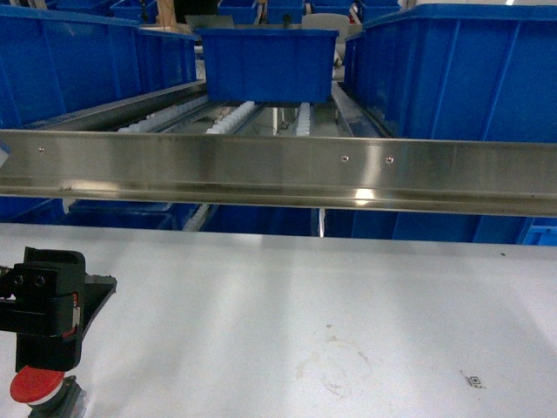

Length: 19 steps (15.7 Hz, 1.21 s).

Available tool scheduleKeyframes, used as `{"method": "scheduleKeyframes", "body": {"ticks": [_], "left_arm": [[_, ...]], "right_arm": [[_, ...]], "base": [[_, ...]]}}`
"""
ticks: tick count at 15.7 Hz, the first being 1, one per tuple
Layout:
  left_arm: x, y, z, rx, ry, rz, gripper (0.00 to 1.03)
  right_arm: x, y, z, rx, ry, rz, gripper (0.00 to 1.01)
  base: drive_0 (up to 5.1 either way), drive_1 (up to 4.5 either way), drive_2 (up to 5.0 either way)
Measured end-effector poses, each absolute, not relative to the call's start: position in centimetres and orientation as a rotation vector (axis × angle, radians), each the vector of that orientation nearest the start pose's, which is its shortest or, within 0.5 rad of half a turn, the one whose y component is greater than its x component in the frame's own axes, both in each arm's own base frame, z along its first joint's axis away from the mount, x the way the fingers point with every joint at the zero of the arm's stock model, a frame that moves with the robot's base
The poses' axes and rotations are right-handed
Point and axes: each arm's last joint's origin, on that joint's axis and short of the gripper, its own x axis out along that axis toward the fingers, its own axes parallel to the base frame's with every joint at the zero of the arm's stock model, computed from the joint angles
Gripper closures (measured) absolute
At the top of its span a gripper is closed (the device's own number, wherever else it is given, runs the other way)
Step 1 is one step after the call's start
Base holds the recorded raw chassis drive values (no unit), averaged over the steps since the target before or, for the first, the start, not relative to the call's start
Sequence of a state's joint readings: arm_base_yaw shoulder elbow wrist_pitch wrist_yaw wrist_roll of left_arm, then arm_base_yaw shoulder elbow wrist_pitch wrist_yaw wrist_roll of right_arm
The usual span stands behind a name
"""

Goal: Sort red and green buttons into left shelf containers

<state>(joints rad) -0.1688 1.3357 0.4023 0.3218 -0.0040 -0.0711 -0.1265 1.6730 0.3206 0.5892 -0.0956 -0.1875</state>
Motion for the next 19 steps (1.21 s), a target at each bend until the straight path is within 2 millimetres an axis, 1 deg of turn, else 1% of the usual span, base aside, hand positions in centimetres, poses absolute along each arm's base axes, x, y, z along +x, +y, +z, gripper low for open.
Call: {"method": "scheduleKeyframes", "body": {"ticks": [1, 2, 3, 4, 6, 7, 8, 9, 11, 13, 14, 19], "left_arm": [[22.8, -3.9, 14.3, -0.016, 0.616, -0.138, 0.05], [22.8, -3.9, 14.4, -0.016, 0.615, -0.138, 0.05], [22.8, -3.9, 14.4, -0.016, 0.615, -0.138, 0.05], [22.8, -3.9, 14.3, -0.016, 0.616, -0.138, 0.05], [22.8, -3.9, 14.3, -0.016, 0.616, -0.138, 0.05], [22.8, -3.9, 14.4, -0.016, 0.615, -0.138, 0.05], [22.8, -3.9, 14.3, -0.016, 0.616, -0.138, 0.05], [22.8, -3.9, 14.3, -0.016, 0.616, -0.138, 0.05], [22.8, -3.9, 14.3, -0.016, 0.616, -0.137, 0.05], [22.8, -3.9, 14.3, -0.016, 0.616, -0.138, 0.05], [22.8, -3.9, 14.3, -0.016, 0.616, -0.138, 0.05], [22.8, -3.9, 14.3, -0.016, 0.616, -0.138, 0.05]], "right_arm": [[22.7, -2.8, 8.7, -0.065, 0.691, 0.033, 0.71], [22.5, -3.2, 10.7, -0.028, 0.597, 0.012, 0.71], [21.7, -3.5, 12.2, 0.016, 0.540, 0.001, 0.71], [21.0, -3.7, 13.1, 0.049, 0.503, -0.014, 0.71], [18.4, -3.6, 15.8, 0.111, 0.378, -0.039, 0.71], [17.2, -3.3, 16.6, 0.126, 0.329, -0.037, 0.71], [16.2, -3.0, 17.1, 0.134, 0.293, -0.034, 0.71], [15.5, -2.7, 17.2, 0.142, 0.277, -0.026, 0.71], [14.4, -1.7, 17.0, 0.139, 0.234, 0.002, 0.71], [14.3, -0.7, 16.7, 0.129, 0.242, 0.041, 0.71], [14.3, -0.7, 16.4, 0.130, 0.256, 0.040, 0.71], [14.3, -0.8, 16.4, 0.130, 0.255, 0.035, 0.71]], "base": [[0.0, 0.00, 0.0], [0.0, 0.00, 0.0], [0.0, 0.00, 0.0], [0.0, 0.00, 0.0], [0.0, 0.00, 0.0], [0.0, 0.00, 0.0], [0.0, 0.00, 0.0], [0.0, 0.00, 0.0], [0.0, 0.00, 0.0], [0.0, 0.00, 0.0], [0.0, 0.00, 0.0], [0.0, 0.00, 0.0]]}}
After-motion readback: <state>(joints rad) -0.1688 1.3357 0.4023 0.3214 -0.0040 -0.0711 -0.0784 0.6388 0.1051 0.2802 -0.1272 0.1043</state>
